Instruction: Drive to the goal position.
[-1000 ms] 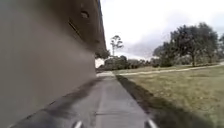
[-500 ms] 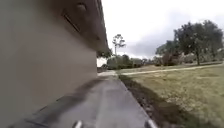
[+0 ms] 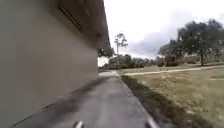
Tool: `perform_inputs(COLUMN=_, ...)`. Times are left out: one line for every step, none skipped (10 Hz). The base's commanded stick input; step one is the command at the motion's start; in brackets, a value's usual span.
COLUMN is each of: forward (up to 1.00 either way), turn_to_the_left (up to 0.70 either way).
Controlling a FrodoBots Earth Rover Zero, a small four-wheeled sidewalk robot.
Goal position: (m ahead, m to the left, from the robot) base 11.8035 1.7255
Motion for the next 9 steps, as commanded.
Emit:
perform_inputs(forward=0.85, turn_to_the_left=0.06)
perform_inputs(forward=0.85, turn_to_the_left=0.00)
perform_inputs(forward=0.85, turn_to_the_left=0.00)
perform_inputs(forward=0.85, turn_to_the_left=0.00)
perform_inputs(forward=0.85, turn_to_the_left=0.00)
perform_inputs(forward=0.85, turn_to_the_left=0.00)
perform_inputs(forward=0.85, turn_to_the_left=0.00)
perform_inputs(forward=0.85, turn_to_the_left=0.00)
perform_inputs(forward=0.85, turn_to_the_left=0.00)
